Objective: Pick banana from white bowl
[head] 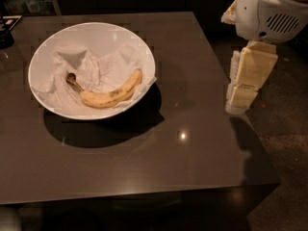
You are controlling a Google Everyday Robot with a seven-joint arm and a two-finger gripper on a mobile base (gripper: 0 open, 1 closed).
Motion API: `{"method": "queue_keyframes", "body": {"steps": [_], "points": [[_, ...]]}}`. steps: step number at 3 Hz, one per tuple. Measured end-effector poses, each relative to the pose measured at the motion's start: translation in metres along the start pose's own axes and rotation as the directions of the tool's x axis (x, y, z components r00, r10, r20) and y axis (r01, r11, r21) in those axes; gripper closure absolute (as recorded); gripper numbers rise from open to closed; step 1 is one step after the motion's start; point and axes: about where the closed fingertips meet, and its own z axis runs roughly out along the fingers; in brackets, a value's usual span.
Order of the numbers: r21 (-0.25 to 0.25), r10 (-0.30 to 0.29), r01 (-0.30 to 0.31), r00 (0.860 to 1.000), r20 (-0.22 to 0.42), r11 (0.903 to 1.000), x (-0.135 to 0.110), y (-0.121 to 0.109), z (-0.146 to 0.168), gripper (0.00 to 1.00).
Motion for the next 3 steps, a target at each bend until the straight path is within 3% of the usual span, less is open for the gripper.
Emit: {"method": "queue_keyframes", "body": {"steps": [1,2,3], "points": [[0.017,-0.012,0.011,0.999,0.035,0.9998,-0.016,0.002,0.004,0.0],[0.028,-0.088,0.087,0.995,0.042,0.9958,-0.064,0.0,0.015,0.0],[0.033,-0.196,0.196,0.981,0.003,0.98,-0.114,-0.002,0.021,0.0]]}}
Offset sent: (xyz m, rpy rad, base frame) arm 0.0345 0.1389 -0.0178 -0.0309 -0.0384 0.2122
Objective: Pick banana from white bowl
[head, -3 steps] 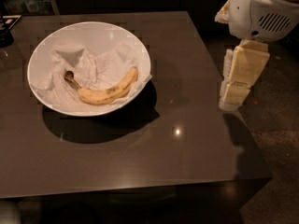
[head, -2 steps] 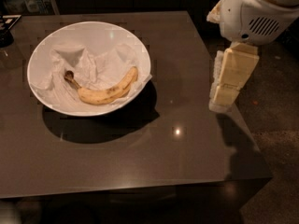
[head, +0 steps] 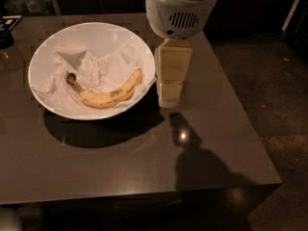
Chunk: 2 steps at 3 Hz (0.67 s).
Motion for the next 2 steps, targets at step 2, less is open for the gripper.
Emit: {"method": "queue_keyframes", "body": {"steps": [2], "points": [[0.031,-0.013,0.011,0.999,0.051,0.9995,-0.019,-0.007,-0.005,0.0]]}}
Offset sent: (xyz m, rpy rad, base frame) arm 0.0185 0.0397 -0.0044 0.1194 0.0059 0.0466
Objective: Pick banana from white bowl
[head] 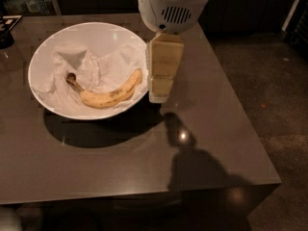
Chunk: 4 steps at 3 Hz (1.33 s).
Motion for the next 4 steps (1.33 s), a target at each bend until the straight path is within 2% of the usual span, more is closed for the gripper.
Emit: {"method": "queue_keyframes", "body": {"steps": [1,2,4], "points": [[0.007,-0.037,0.037,0.997,0.071,0.9993,-0.029,-0.024,0.013,0.0],[-0.023,-0.085,0.088,0.991,0.1,0.9958,-0.051,-0.038,0.038,0.11],[-0.121,-0.138,0.148,0.987,0.086,0.9816,-0.079,-0.034,0.093,0.25]]}}
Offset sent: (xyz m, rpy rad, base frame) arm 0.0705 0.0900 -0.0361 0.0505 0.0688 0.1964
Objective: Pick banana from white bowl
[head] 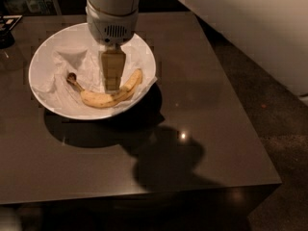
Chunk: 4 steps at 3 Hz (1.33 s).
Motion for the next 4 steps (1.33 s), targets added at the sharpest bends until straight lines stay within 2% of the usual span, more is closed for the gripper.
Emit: {"method": "queue_keyframes", "body": {"steps": [1,2,3,4], "points": [[-0.05,-0.009,0.009,1.0,0.007,0.9987,-0.008,0.0,0.024,0.29],[-0.095,-0.01,0.012,1.0,0.015,0.9954,-0.012,0.0,0.045,0.4],[-0.145,0.002,0.001,1.0,0.022,0.9894,-0.009,0.004,0.068,0.45],[-0.186,0.017,-0.012,1.0,0.024,0.9825,-0.007,0.006,0.088,0.44]]}}
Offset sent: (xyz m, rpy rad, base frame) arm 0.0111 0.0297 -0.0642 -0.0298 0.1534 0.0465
